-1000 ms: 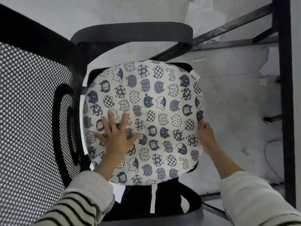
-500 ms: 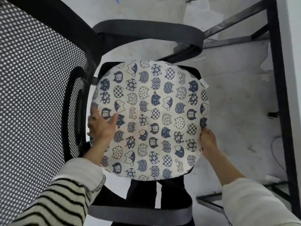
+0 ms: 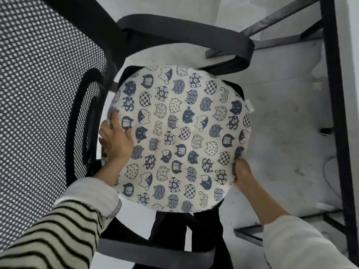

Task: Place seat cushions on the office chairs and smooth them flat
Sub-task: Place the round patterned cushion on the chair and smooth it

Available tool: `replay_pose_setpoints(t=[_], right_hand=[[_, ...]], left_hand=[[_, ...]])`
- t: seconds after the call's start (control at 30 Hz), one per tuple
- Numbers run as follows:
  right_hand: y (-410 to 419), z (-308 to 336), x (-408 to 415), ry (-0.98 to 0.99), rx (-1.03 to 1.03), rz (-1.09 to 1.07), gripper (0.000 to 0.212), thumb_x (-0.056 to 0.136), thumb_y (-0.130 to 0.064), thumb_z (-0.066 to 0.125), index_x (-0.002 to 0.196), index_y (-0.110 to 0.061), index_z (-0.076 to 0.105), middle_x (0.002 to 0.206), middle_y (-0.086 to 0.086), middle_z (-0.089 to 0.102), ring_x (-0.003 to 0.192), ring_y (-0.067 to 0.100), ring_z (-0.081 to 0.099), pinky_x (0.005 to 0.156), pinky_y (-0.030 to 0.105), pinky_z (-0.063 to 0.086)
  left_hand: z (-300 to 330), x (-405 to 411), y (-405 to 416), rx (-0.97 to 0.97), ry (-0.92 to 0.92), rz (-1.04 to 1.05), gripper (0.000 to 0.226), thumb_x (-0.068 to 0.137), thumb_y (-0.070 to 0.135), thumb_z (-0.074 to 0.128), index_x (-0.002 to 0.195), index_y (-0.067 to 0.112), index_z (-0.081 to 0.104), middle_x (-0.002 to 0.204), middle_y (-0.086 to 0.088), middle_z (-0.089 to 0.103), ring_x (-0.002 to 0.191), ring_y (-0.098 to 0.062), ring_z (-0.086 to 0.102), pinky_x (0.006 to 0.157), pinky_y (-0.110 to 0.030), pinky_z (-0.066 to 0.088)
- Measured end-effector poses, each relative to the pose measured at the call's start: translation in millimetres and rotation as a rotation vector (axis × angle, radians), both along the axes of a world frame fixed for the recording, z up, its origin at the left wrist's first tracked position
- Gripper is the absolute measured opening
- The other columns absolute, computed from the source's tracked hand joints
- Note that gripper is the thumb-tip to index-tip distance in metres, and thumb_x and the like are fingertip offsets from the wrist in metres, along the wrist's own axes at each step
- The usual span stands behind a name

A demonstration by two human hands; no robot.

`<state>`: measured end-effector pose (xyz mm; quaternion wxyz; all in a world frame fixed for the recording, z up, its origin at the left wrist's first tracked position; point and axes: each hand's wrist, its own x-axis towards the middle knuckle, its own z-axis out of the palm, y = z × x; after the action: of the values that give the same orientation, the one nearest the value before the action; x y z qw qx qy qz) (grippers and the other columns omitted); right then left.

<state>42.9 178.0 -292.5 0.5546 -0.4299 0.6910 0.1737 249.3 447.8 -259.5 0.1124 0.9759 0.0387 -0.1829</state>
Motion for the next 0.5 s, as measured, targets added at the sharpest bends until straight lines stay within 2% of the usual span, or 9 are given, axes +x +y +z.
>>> replay_pose_setpoints(t=[0.07, 0.17, 0.33, 0.5], right_hand=[[1.5, 3.7, -0.4, -0.015, 0.022, 0.010, 0.029, 0.094, -0.023, 0.032, 0.100, -0.017, 0.060, 0.105, 0.012, 0.069, 0.096, 0.032, 0.065, 0.087, 0.049, 0.054], [4.7, 8.4, 2.0, -0.052, 0.033, 0.009, 0.039, 0.094, -0.030, 0.031, 0.112, -0.014, 0.061, 0.109, 0.012, 0.069, 0.099, 0.032, 0.065, 0.091, 0.051, 0.053], [-3.7, 6.0, 13.0, -0.109, 0.028, 0.027, 0.044, 0.093, -0.029, 0.029, 0.120, -0.012, 0.059, 0.113, 0.014, 0.068, 0.101, 0.032, 0.065, 0.091, 0.051, 0.053], [-22.7, 3.4, 25.7, -0.210, 0.066, 0.089, 0.051, 0.078, -0.032, 0.038, 0.121, -0.015, 0.059, 0.115, 0.011, 0.068, 0.103, 0.030, 0.066, 0.091, 0.051, 0.052]], left_hand=[[-0.9, -4.0, -2.3, 0.042, 0.061, -0.022, 0.069, 0.094, 0.030, 0.050, 0.150, 0.022, 0.010, 0.151, -0.025, 0.011, 0.138, -0.043, 0.015, 0.107, -0.064, 0.022], [0.0, -16.2, 1.4, 0.023, 0.163, -0.067, 0.078, 0.091, 0.045, 0.050, 0.150, 0.032, 0.000, 0.156, -0.019, -0.011, 0.143, -0.043, -0.002, 0.106, -0.070, 0.012], [2.4, -45.4, 12.1, 0.123, 0.206, -0.326, 0.094, 0.079, 0.068, 0.048, 0.150, 0.033, -0.002, 0.155, -0.016, -0.022, 0.141, -0.047, -0.013, 0.099, -0.077, 0.007], [3.2, -76.4, -2.0, 0.198, 0.298, -0.451, 0.099, 0.073, 0.080, 0.035, 0.147, 0.036, -0.014, 0.148, -0.009, -0.039, 0.138, -0.043, -0.027, 0.099, -0.076, -0.005]])
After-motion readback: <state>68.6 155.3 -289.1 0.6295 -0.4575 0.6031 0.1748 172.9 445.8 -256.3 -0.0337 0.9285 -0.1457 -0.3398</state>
